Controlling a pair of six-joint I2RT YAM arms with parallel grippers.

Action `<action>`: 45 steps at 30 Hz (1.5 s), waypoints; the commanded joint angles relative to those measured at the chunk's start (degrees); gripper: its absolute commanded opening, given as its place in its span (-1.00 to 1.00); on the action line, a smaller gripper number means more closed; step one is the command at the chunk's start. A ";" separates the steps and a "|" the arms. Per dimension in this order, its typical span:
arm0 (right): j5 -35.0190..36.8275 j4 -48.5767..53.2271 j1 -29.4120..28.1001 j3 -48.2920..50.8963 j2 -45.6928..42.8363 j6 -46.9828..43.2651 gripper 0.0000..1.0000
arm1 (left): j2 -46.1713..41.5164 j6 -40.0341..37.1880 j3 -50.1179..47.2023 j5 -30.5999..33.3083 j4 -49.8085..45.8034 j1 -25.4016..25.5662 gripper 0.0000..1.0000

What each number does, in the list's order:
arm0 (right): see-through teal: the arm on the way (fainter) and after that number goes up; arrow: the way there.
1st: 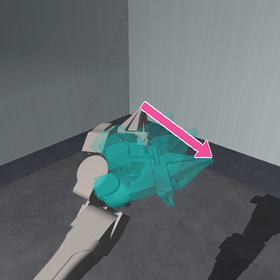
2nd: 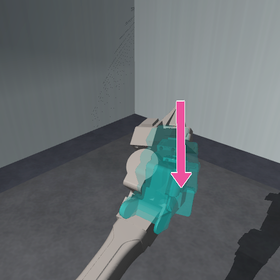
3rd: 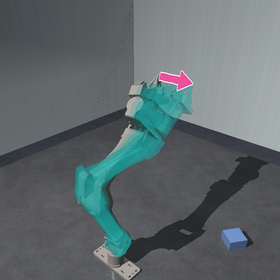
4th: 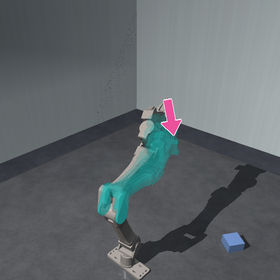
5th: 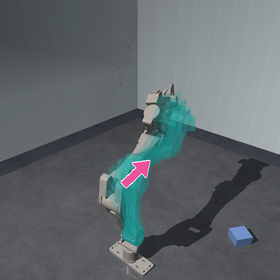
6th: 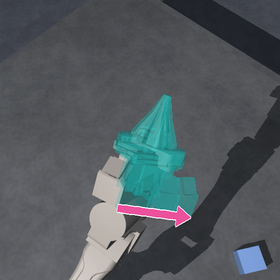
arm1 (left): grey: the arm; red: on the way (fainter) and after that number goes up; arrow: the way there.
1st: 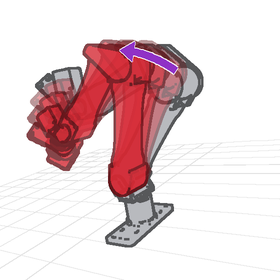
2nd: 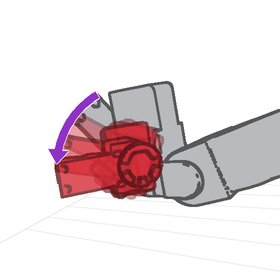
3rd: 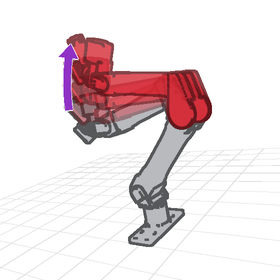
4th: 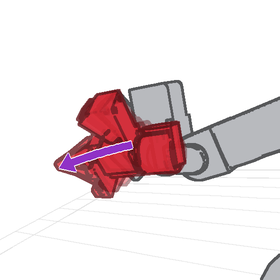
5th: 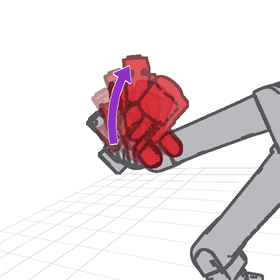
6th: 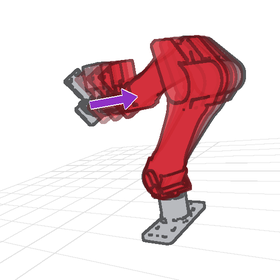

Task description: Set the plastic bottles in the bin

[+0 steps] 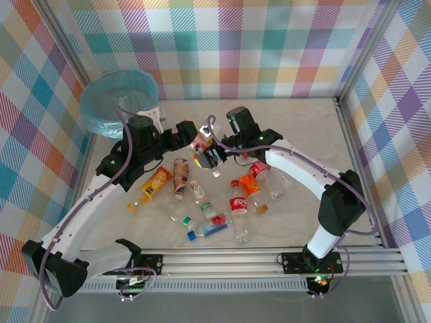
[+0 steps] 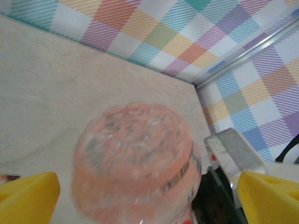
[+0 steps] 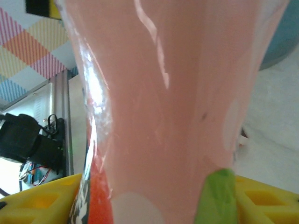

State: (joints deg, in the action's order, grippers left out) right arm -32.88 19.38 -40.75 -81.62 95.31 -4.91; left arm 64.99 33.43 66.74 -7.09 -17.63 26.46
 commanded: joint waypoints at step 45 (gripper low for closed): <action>4.22 0.03 -1.96 -10.31 -1.94 4.91 0.99 | 20.34 -19.00 42.50 14.47 -9.94 -32.91 0.32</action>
State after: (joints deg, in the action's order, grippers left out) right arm -27.51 18.50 -42.41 -91.98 93.93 -1.23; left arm 82.76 15.31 109.14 9.32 -29.67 -4.08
